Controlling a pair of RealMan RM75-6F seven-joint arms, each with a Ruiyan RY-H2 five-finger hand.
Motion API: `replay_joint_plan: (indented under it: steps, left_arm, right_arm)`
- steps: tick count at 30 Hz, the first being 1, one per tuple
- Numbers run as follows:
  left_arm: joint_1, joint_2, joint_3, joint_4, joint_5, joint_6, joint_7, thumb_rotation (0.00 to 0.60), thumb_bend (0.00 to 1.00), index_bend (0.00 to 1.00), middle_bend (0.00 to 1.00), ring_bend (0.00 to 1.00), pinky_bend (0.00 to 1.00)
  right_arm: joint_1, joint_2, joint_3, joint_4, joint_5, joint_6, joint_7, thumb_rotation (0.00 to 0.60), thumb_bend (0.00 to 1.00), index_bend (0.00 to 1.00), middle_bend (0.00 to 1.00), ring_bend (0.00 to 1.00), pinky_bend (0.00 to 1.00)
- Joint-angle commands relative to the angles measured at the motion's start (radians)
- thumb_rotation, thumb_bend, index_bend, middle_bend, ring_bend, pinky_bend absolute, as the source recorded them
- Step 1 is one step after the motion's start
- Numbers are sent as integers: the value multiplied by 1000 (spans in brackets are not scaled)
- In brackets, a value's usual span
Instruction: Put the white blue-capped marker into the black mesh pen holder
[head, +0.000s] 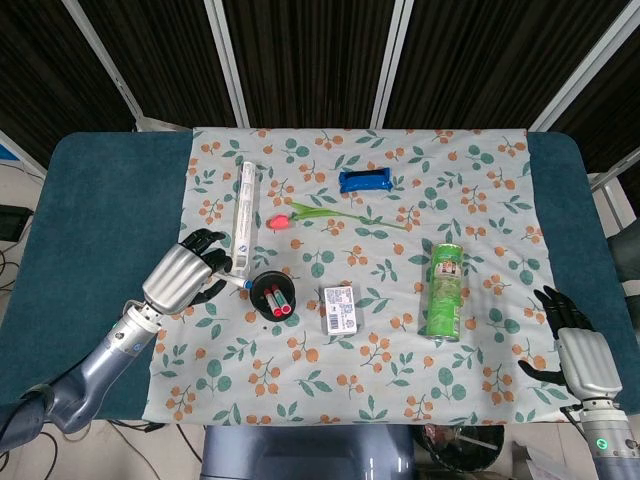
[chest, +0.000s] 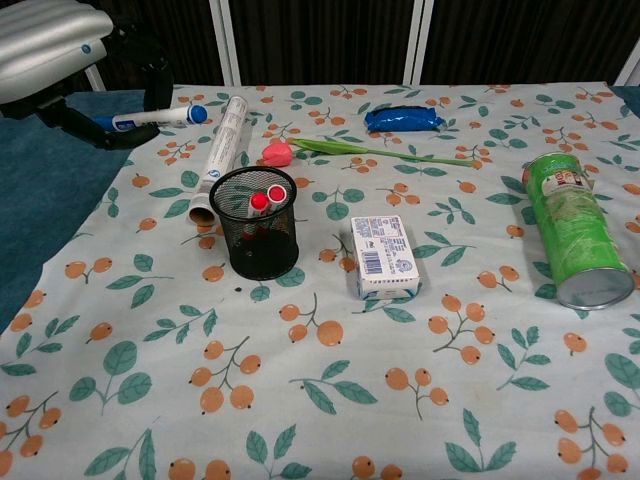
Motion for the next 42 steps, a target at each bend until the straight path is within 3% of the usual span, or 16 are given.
replay_joint_plan:
  steps: [1,31,42]
  left_arm:
    - [0,0,-5,-13,-3,3,9,600,372,570,536,217,264]
    - [-5,11,-10,-48,-13,-14,38,600,371,570,535,217,263]
    - [-22,-18,-58,-142,-84,-47,17,600,370,570,533,217,254]
  right_arm:
    - [1,0,0,1,0,-1,2,600,214,52,0,0,176]
    - [1,3,-2,-1,-1,-2,7,600,214,52,0,0,177]
    - [3,2,0,-3,4,-6,4,600,214,52,0,0,177]
